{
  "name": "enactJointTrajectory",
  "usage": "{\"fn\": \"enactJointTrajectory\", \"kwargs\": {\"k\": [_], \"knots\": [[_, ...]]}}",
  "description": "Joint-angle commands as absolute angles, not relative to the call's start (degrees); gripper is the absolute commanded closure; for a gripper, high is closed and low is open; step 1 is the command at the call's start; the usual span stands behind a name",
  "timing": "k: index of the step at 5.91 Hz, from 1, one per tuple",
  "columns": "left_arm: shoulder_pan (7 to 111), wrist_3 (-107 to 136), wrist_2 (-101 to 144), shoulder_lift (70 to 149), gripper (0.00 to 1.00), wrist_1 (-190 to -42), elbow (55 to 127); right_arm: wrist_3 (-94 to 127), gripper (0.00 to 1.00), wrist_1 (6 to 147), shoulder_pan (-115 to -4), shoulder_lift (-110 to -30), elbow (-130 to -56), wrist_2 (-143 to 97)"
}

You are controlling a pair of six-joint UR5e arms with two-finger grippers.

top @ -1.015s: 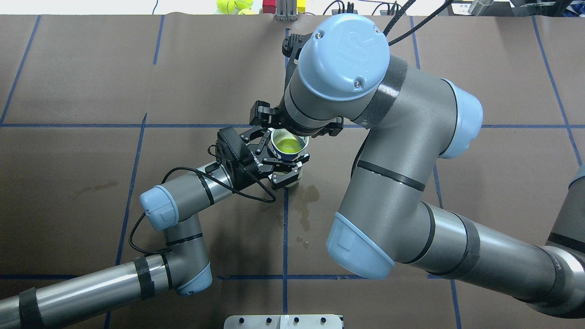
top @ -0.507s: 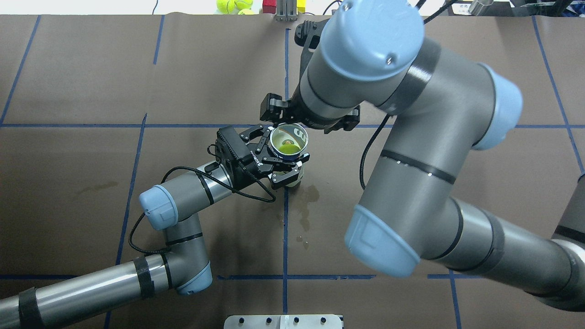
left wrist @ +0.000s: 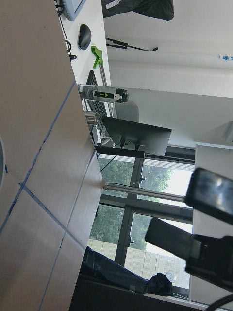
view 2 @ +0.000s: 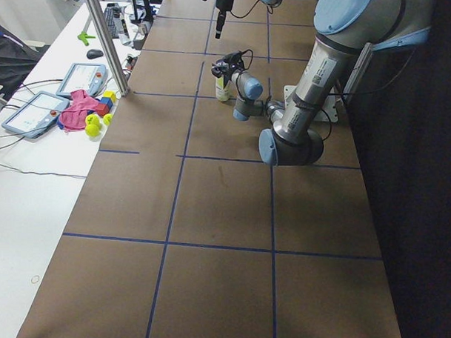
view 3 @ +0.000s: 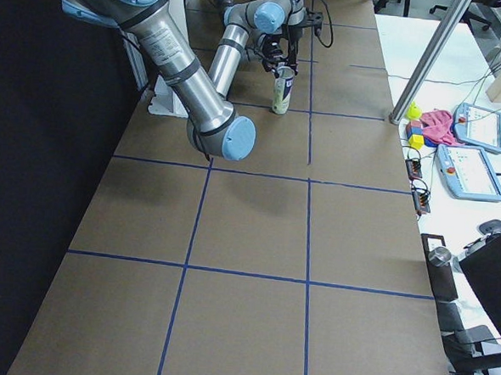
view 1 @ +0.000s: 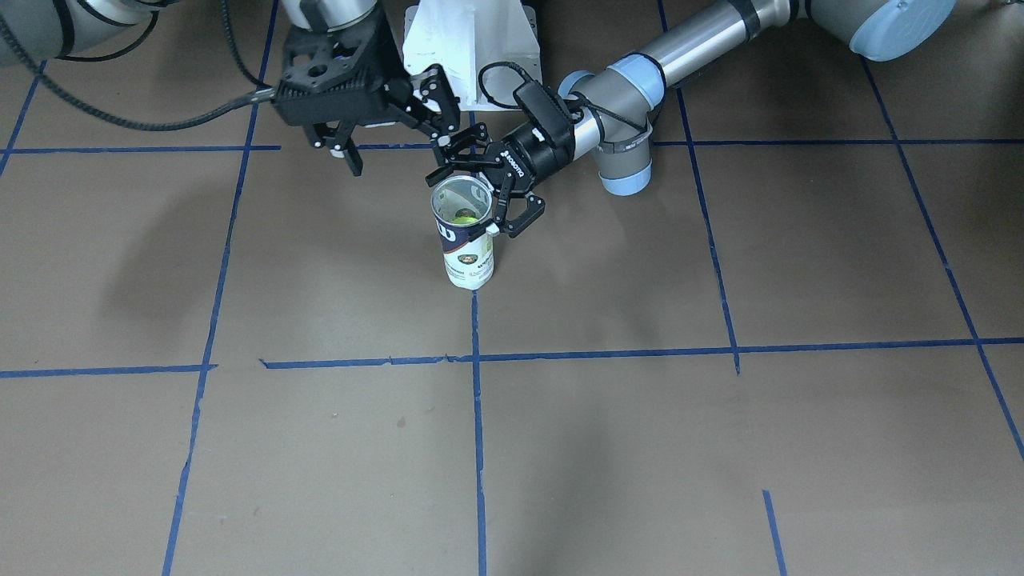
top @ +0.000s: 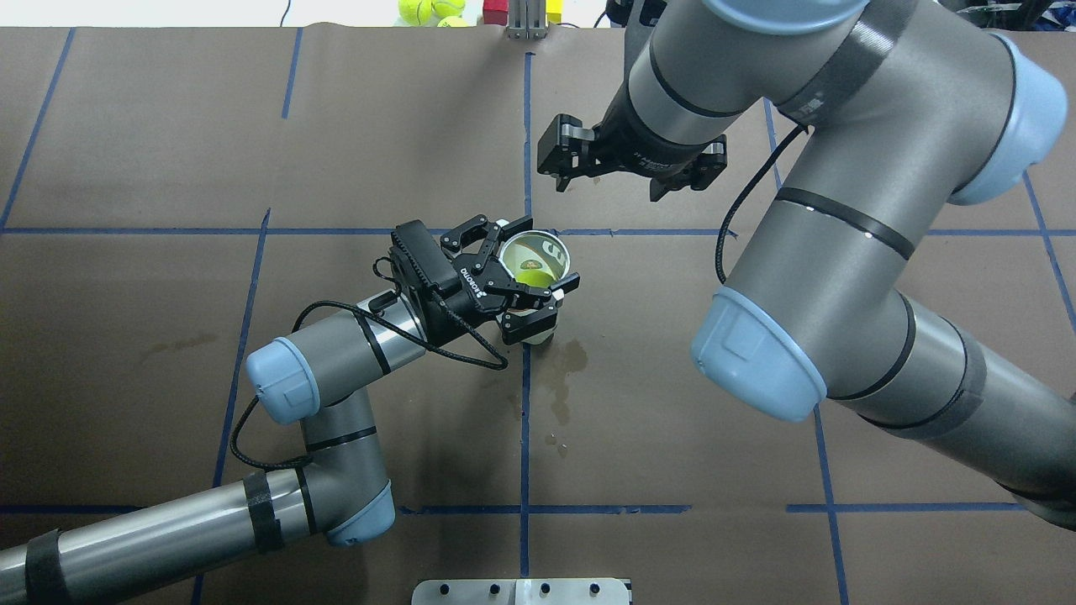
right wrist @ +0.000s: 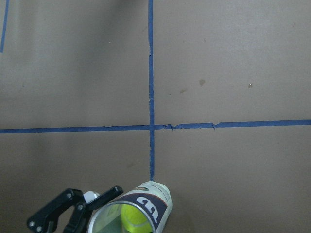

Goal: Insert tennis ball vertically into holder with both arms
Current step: 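Open the left gripper off the can while right arm withdraws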

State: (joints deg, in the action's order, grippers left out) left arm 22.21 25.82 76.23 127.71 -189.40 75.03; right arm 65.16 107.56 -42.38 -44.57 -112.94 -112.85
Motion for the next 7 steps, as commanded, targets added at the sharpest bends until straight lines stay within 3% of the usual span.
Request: {"fn": "enactJointTrajectory", "kwargs": {"k": [1, 3, 7], "knots": [[22.3, 25.8, 76.2, 127.7, 0.01, -189.3, 78.5, 62.8, 0.01, 107.5, -44.2, -45.2, -112.9, -114.2], [23.5, 25.8, 76.5, 127.7, 0.01, -186.1, 81.6, 55.7, 0.01, 107.6, -49.9, -48.3, -113.1, -119.6], [25.9, 25.7, 78.0, 127.3, 0.00, -145.5, 100.1, 29.3, 0.00, 107.1, -63.2, -61.5, -113.0, -124.1]]}}
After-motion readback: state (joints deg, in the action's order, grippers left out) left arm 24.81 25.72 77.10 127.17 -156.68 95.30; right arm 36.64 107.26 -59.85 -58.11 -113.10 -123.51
